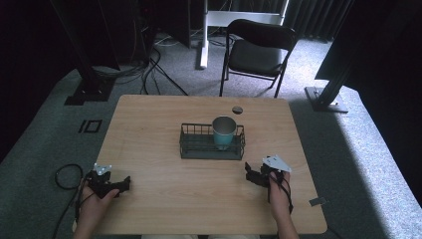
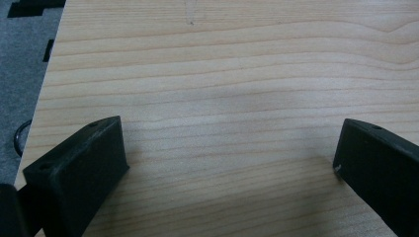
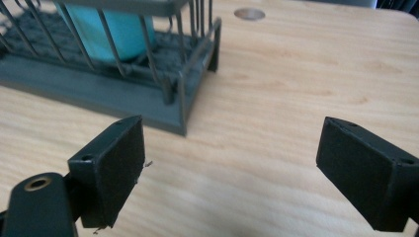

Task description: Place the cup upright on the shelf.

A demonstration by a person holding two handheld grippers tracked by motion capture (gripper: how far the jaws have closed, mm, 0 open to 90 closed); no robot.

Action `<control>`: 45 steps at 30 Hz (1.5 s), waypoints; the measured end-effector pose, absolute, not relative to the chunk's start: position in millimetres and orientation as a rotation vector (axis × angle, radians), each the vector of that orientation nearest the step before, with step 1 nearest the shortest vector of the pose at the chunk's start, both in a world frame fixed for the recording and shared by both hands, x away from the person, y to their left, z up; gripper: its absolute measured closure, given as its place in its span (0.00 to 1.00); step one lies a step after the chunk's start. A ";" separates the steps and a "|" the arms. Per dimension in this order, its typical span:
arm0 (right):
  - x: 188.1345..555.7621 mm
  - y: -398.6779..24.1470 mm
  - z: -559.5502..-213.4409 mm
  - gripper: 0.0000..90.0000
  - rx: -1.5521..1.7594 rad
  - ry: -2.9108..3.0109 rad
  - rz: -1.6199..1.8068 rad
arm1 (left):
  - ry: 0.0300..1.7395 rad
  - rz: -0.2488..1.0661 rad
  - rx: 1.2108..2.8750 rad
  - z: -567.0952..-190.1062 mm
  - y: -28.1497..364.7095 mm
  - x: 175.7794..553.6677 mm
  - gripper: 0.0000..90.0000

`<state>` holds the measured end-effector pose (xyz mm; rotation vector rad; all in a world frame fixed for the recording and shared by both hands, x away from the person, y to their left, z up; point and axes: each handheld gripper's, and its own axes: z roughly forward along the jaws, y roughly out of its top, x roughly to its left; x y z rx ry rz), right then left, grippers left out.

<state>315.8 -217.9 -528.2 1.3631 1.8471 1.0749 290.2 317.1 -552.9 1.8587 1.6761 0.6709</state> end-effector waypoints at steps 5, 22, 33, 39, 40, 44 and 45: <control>310.9 -227.3 -534.2 0.12 1.385 1.857 1.068 | 1.676 0.671 1.859 -552.9 317.0 290.2 0.00; 297.9 -243.6 -543.2 0.12 1.378 1.933 1.015 | 1.675 0.671 1.860 -552.8 317.1 290.2 0.00; 291.9 -262.3 -549.3 0.12 1.363 2.001 0.959 | 1.675 0.670 1.859 -552.8 317.1 290.2 0.00; 288.4 -276.0 -552.2 0.12 1.314 2.086 0.956 | 1.675 0.671 1.860 -552.8 317.1 290.2 0.00; 288.2 -278.3 -552.7 0.12 1.315 2.087 0.959 | 1.675 0.671 1.859 -552.9 317.1 290.2 0.00; 286.5 -287.2 -552.6 0.12 1.322 2.105 0.997 | 1.675 0.671 1.860 -552.8 317.1 290.2 0.00; 285.7 -289.1 -552.9 0.12 1.312 2.119 0.992 | 1.675 0.671 1.860 -552.8 317.1 290.2 0.00</control>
